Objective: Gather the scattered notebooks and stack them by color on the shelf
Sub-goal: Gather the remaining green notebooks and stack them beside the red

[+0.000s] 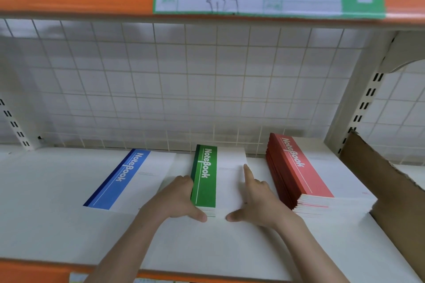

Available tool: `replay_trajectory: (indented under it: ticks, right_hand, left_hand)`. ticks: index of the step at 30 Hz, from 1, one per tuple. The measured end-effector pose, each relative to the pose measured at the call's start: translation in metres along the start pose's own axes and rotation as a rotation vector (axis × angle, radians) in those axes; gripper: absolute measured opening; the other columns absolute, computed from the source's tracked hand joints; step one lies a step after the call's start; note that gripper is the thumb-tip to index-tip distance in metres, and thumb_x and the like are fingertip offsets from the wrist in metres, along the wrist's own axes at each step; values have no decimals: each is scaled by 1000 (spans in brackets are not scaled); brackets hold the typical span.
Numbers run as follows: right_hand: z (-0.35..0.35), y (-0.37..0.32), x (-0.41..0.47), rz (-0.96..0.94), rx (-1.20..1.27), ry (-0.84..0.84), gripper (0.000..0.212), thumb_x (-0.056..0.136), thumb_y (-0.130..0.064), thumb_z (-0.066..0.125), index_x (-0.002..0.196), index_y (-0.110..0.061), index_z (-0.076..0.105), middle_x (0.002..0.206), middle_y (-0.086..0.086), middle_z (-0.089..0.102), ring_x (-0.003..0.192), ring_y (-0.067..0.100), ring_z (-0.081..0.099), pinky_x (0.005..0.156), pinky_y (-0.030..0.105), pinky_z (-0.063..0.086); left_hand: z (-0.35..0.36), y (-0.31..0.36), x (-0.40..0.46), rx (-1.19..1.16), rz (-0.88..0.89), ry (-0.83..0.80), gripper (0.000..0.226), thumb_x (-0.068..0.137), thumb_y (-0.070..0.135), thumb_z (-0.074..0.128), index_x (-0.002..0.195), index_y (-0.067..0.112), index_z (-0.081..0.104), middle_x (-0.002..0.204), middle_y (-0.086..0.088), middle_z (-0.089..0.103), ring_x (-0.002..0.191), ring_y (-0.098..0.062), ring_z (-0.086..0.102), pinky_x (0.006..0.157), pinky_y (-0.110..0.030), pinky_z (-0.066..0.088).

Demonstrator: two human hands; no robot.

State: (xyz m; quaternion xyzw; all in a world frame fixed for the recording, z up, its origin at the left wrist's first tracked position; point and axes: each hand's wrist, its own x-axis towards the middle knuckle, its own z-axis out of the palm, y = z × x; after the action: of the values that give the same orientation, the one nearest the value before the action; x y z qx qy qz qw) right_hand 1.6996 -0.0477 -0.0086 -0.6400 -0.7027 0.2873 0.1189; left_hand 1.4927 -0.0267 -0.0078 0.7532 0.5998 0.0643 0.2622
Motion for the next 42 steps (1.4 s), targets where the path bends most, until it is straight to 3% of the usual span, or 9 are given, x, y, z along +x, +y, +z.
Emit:
replay_trajectory:
  ticks: [4,7,11,14,19,22,27,35,42]
  right_hand:
    - [-2,-3,-6,-10,17,26,135,63,-66,74,149,-18,-17,154,1,21,143,26,11,110,35,23]
    - [-7,-8,-11,-51,0,134,117,72,-73,58,152,-19,-7,159,-1,5,145,24,2,115,37,14]
    - [-8,-22,-12,-132,-45,286,80,90,-61,43,151,-19,13,158,2,14,143,22,10,115,35,17]
    - [-3,-36,-8,-183,-72,301,65,95,-50,44,148,-19,23,154,2,23,141,21,15,113,33,21]
    - [17,-70,2,-323,-128,231,53,98,-37,44,145,-15,30,149,1,32,137,21,26,109,25,24]
    - [35,-99,11,-416,-125,156,53,97,-30,46,146,-16,30,154,1,26,139,19,26,112,24,23]
    - [78,-154,16,-566,-132,61,55,97,-36,45,147,-19,28,155,1,23,143,15,19,114,22,15]
    - [152,-245,8,-678,-103,-59,53,98,-38,43,147,-21,29,151,-3,31,138,15,28,109,23,23]
    - [211,-320,-4,-734,-159,-130,54,100,-40,37,149,-19,26,153,0,30,140,17,26,112,23,18]
  left_hand:
    - [4,-2,0,-30,-10,11,67,60,38,88,113,17,51,111,0,53,103,-14,53,85,-28,49]
    - [4,-5,-4,-48,-4,37,80,60,48,85,124,20,47,113,2,48,108,-12,48,91,-30,47]
    - [-3,-5,-15,-136,-18,183,85,74,65,63,137,13,37,121,1,41,108,-13,50,84,-28,45]
    - [-9,-13,-21,-192,-32,351,68,88,57,51,139,14,39,135,-4,44,114,-14,53,86,-25,40]
    - [-24,-40,-45,-79,-98,454,49,93,48,49,132,19,49,127,1,50,105,-12,55,91,-28,46]
    - [-35,-62,-67,21,-177,529,44,95,45,47,131,19,50,128,0,50,114,-16,53,94,-31,45]
    - [-50,-111,-113,73,-291,572,31,97,34,46,121,15,55,110,-6,51,101,-24,55,87,-37,46]
    - [-69,-192,-195,145,-428,608,44,99,39,41,136,16,45,127,-5,49,113,-21,53,95,-34,44]
    - [-92,-253,-263,269,-499,583,45,100,38,37,141,18,38,135,-2,44,114,-20,53,94,-35,45]
